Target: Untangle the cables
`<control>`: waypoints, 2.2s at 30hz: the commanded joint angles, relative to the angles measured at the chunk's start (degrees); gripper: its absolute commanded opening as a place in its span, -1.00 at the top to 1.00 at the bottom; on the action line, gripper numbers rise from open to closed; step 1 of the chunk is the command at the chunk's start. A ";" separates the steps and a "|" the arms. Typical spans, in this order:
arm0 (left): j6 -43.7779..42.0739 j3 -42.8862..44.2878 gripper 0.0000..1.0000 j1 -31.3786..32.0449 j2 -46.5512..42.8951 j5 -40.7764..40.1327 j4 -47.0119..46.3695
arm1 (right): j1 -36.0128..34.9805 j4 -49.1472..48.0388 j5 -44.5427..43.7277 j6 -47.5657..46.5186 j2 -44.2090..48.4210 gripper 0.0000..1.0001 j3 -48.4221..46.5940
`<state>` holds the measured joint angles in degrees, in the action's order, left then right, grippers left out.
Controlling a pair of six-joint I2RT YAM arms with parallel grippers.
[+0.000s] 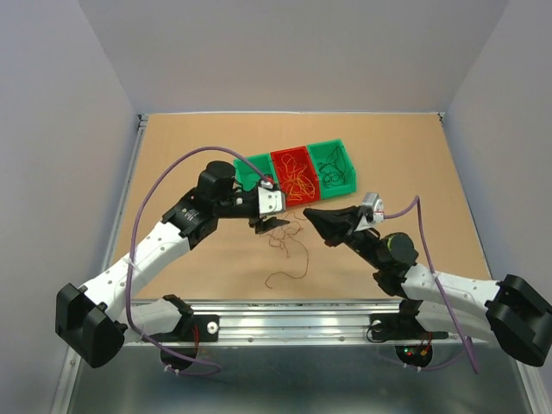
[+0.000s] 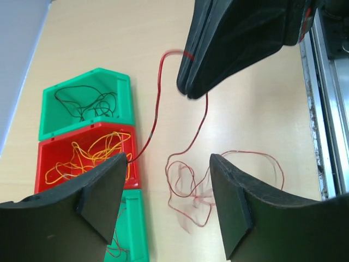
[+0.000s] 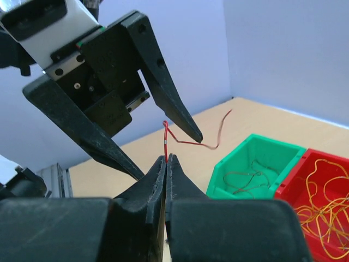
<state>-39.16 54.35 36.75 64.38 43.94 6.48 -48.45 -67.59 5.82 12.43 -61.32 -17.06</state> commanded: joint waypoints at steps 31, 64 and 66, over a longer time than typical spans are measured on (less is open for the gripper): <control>-5.65 -2.68 -0.77 4.37 19.54 -10.62 -8.43 | -0.16 49.64 -27.52 3.92 38.20 0.99 -4.12; 0.91 1.64 1.00 3.78 19.07 -18.99 -8.22 | -0.24 58.80 -34.91 3.66 43.83 0.99 -4.83; 3.98 0.06 1.00 -0.60 15.18 -15.58 -10.25 | -0.25 58.80 -35.09 3.75 43.74 0.99 -4.83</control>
<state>-40.71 55.35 42.35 89.91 22.04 3.14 -48.45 -7.97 -27.55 16.08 -18.02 -19.14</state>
